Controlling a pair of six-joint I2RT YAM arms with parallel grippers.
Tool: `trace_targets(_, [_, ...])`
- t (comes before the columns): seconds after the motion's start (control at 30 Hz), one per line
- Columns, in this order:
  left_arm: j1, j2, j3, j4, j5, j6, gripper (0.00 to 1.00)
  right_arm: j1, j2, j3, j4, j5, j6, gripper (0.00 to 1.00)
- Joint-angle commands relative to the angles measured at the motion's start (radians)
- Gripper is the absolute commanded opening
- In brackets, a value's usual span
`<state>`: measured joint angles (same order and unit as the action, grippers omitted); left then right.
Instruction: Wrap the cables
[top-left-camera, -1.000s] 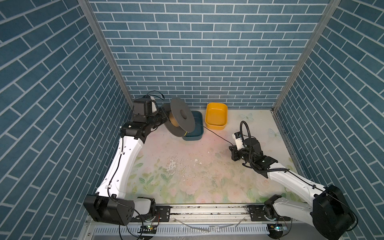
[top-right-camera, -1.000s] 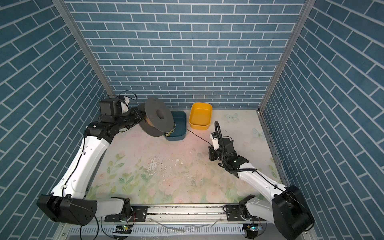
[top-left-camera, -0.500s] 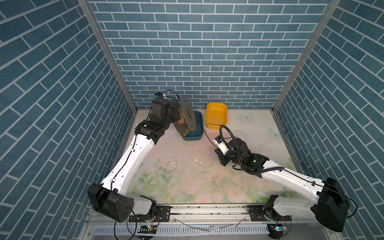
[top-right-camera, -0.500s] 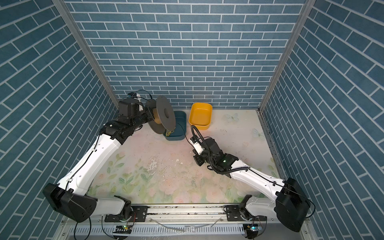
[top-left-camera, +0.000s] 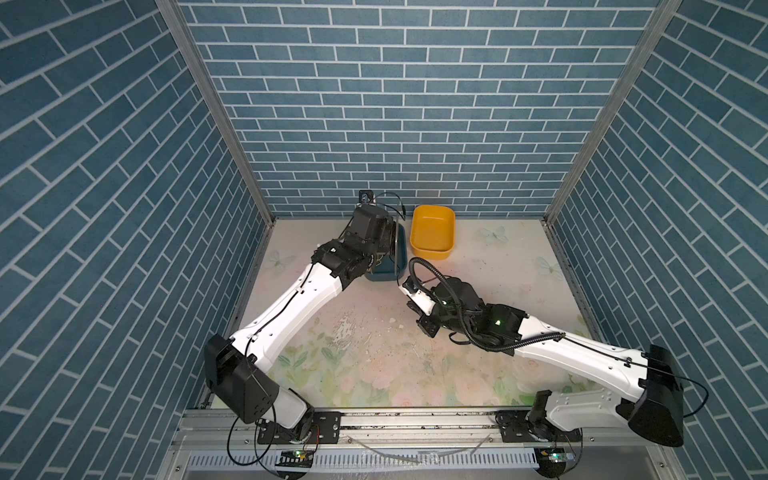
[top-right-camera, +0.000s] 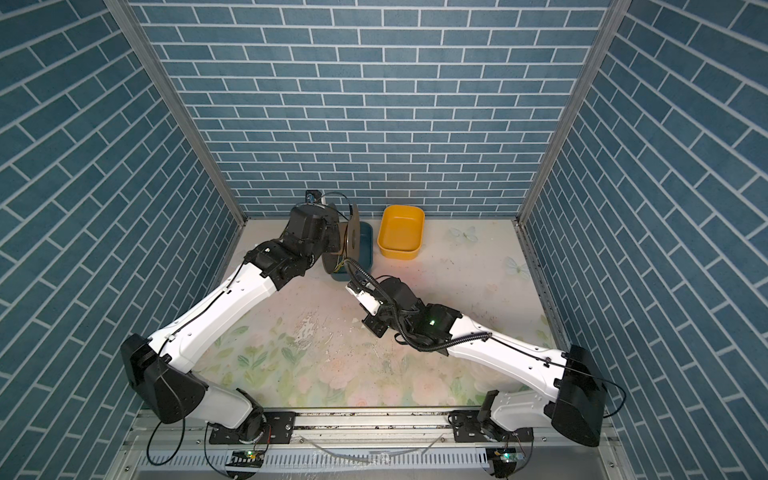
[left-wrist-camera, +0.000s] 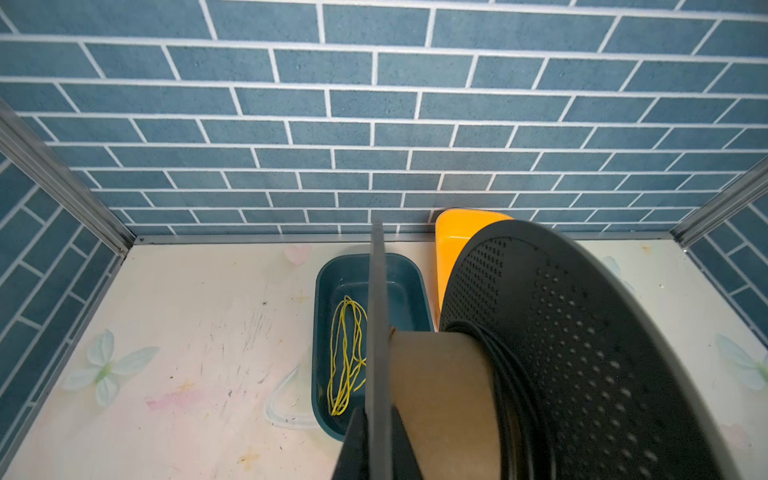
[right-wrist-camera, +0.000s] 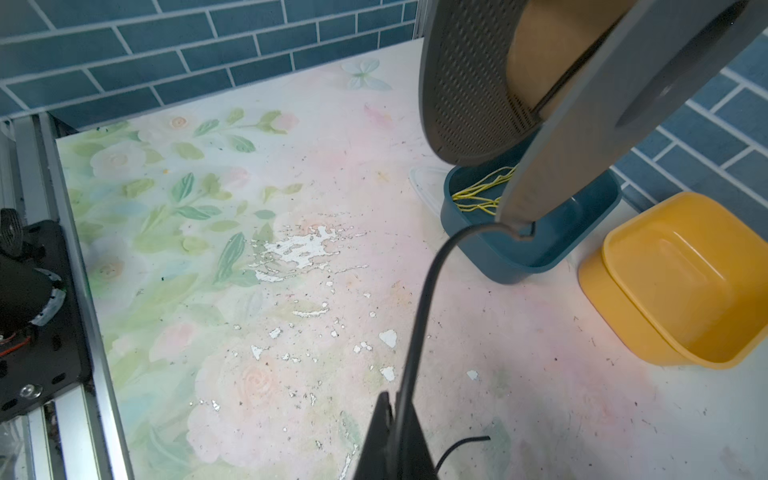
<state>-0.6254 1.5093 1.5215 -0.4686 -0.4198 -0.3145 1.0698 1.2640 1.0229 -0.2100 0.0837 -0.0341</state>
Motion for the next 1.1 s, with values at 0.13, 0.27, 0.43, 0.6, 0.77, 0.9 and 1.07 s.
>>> trace_targets(0.13, [-0.051, 0.041, 0.08, -0.057, -0.071, 0.06, 0.0, 0.002, -0.118, 0.084, 0.014, -0.022, 0.006, 0.0])
trace_targets(0.27, [-0.047, 0.069, 0.13, -0.113, -0.033, 0.03, 0.0, 0.002, -0.111, 0.098, 0.015, -0.065, 0.008, 0.0])
trace_targets(0.43, [-0.034, 0.087, 0.205, -0.166, -0.006, 0.016, 0.0, 0.002, -0.097, 0.088, 0.004, -0.042, 0.014, 0.0])
trace_targets(0.6, [-0.052, 0.109, 0.217, -0.194, 0.015, 0.068, 0.0, 0.002, -0.124, 0.079, 0.014, 0.087, 0.02, 0.0])
trace_targets(0.77, [-0.083, 0.111, 0.183, -0.231, 0.015, 0.115, 0.0, -0.027, -0.124, 0.138, -0.072, 0.212, 0.002, 0.0])
trace_targets(0.9, [-0.106, 0.095, 0.163, -0.269, 0.035, 0.156, 0.0, -0.087, -0.117, 0.176, -0.12, 0.233, 0.013, 0.0])
trace_targets(1.07, [-0.122, 0.036, 0.063, -0.305, 0.1, 0.163, 0.0, -0.197, -0.126, 0.192, -0.181, 0.164, 0.079, 0.0])
